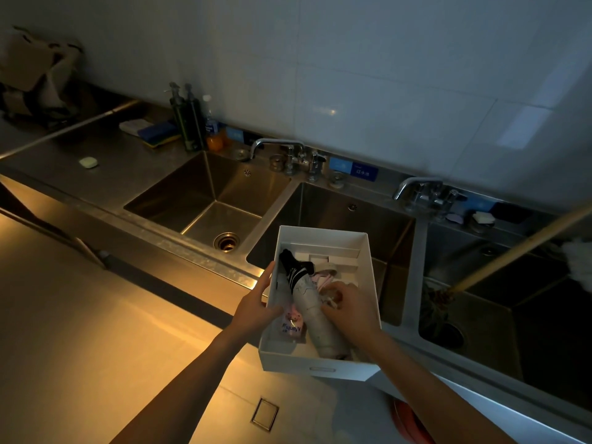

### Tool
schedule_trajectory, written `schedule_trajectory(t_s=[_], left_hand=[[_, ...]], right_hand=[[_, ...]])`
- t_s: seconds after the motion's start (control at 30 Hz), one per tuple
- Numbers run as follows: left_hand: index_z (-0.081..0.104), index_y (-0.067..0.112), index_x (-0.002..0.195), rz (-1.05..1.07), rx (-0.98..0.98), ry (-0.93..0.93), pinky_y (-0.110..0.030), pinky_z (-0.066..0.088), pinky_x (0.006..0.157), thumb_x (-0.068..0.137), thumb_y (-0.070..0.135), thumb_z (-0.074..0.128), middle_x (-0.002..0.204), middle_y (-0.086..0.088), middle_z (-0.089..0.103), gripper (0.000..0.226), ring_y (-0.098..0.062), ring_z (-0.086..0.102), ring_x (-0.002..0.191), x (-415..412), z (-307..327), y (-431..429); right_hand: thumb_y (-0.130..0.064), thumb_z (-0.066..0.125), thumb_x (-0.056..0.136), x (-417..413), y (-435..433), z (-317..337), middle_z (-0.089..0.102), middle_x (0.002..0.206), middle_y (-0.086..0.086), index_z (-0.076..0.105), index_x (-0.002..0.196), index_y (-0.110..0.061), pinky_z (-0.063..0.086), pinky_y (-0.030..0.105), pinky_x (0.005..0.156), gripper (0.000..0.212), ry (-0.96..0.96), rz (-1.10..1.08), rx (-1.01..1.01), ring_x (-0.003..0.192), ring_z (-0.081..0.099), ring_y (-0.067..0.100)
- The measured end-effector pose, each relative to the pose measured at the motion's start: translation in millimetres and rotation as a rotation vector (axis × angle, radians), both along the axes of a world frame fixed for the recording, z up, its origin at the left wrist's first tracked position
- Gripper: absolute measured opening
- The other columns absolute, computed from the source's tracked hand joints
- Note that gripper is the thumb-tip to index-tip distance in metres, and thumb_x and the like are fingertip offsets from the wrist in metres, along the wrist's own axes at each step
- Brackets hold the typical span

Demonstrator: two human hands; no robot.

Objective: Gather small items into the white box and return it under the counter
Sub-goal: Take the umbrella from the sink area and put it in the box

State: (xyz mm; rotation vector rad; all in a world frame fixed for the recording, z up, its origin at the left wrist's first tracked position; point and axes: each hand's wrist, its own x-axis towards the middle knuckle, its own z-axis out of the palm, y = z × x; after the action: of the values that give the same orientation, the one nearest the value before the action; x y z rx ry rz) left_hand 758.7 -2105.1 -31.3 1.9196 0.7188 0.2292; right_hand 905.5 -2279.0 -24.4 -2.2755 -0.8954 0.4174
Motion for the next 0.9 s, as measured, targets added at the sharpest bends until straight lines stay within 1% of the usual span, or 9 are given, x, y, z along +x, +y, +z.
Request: schedule_trajectory(t_s=[0.1, 0.17, 0.23, 0.33, 0.43, 0.47, 0.53, 0.67, 0.9], left_hand=[[0.005, 0.076, 0.125, 0.005, -0.008, -0.006, -0.011, 0.05, 0.055, 0.07, 0.035, 0.067, 0.147, 0.007, 0.035, 0.093, 0.005, 0.046, 0.091, -1.8, -1.4, -1.4], [0.006, 0.076, 0.125, 0.002, -0.022, -0.012, -0.009, 0.05, 0.053, 0.074, 0.029, 0.069, 0.142, 0.011, 0.036, 0.094, 0.01, 0.045, 0.088, -2.3, -1.5, -2.4], [0.007, 0.076, 0.125, 0.007, -0.036, -0.011, -0.009, 0.051, 0.054, 0.074, 0.026, 0.069, 0.135, 0.016, 0.035, 0.095, 0.01, 0.044, 0.088, -2.4, -0.7, -2.8], [0.008, 0.075, 0.128, 0.031, -0.067, 0.007, -0.015, 0.052, 0.058, 0.072, 0.028, 0.07, 0.127, 0.019, 0.038, 0.096, 0.001, 0.047, 0.096, -2.8, -0.6, -3.5], [0.013, 0.073, 0.13, 0.052, -0.098, 0.01, -0.019, 0.054, 0.062, 0.071, 0.023, 0.075, 0.119, 0.019, 0.044, 0.1, -0.009, 0.049, 0.102, -2.6, -1.6, -2.9], [0.015, 0.074, 0.129, 0.055, -0.102, 0.005, -0.02, 0.055, 0.063, 0.07, 0.02, 0.077, 0.116, 0.02, 0.045, 0.101, -0.009, 0.05, 0.102, -2.7, -1.0, -3.0], [0.017, 0.074, 0.127, 0.055, -0.12, -0.002, -0.02, 0.054, 0.064, 0.069, 0.015, 0.078, 0.114, 0.021, 0.044, 0.103, -0.009, 0.05, 0.103, -3.1, 1.9, -4.6], [0.019, 0.062, 0.134, 0.063, -0.162, -0.007, -0.021, 0.051, 0.067, 0.069, 0.009, 0.079, 0.12, 0.017, 0.041, 0.103, -0.01, 0.046, 0.107, -8.3, 6.9, -12.4], [0.019, 0.049, 0.144, 0.092, -0.182, -0.012, -0.022, 0.049, 0.069, 0.071, 0.006, 0.077, 0.125, 0.013, 0.038, 0.102, -0.015, 0.044, 0.113, -26.9, 26.7, -24.1]], right_hand=[[-0.029, 0.066, 0.083, 14.3, -12.9, 10.8, 0.049, 0.11, -0.013, 0.056, 0.113, -0.037, 0.046, 0.024, 0.082, 0.032, -0.064, -0.075, 0.13, 0.104, 0.051, 0.011], [-0.032, 0.067, 0.081, 26.0, -25.8, 13.7, 0.044, 0.117, -0.01, 0.055, 0.116, -0.038, 0.036, 0.023, 0.085, 0.038, -0.269, -0.132, 0.074, 0.113, 0.04, 0.012], [-0.043, 0.065, 0.08, 35.5, -37.5, 10.0, 0.041, 0.124, -0.004, 0.051, 0.121, -0.039, 0.039, 0.029, 0.088, 0.044, -0.341, -0.183, -0.009, 0.115, 0.038, 0.019], [-0.057, 0.061, 0.081, 38.0, -46.9, -1.0, 0.045, 0.129, -0.004, 0.04, 0.134, -0.042, 0.045, 0.036, 0.094, 0.06, -0.002, -0.153, -0.039, 0.116, 0.047, 0.018], [-0.038, 0.072, 0.08, 35.3, -49.9, -5.7, 0.052, 0.113, -0.023, 0.034, 0.135, -0.047, 0.04, 0.011, 0.078, 0.067, 0.245, -0.076, 0.053, 0.103, 0.053, 0.0], [-0.03, 0.074, 0.079, 34.8, -51.1, -5.7, 0.051, 0.108, -0.027, 0.033, 0.132, -0.05, 0.036, 0.004, 0.072, 0.07, 0.251, -0.066, 0.069, 0.096, 0.053, -0.007], [-0.024, 0.076, 0.077, 34.3, -51.9, -3.6, 0.05, 0.102, -0.031, 0.034, 0.128, -0.051, 0.036, 0.002, 0.064, 0.071, 0.232, -0.07, 0.084, 0.088, 0.05, -0.016], [-0.026, 0.077, 0.075, 35.6, -54.1, 1.0, 0.047, 0.102, -0.029, 0.043, 0.132, -0.04, 0.038, 0.015, 0.082, 0.067, 0.186, -0.072, 0.094, 0.091, 0.048, -0.008], [-0.027, 0.081, 0.069, 34.6, -55.5, 9.9, 0.045, 0.109, -0.027, 0.046, 0.13, -0.042, 0.036, 0.014, 0.081, 0.072, 0.203, -0.003, 0.121, 0.1, 0.043, -0.005]])
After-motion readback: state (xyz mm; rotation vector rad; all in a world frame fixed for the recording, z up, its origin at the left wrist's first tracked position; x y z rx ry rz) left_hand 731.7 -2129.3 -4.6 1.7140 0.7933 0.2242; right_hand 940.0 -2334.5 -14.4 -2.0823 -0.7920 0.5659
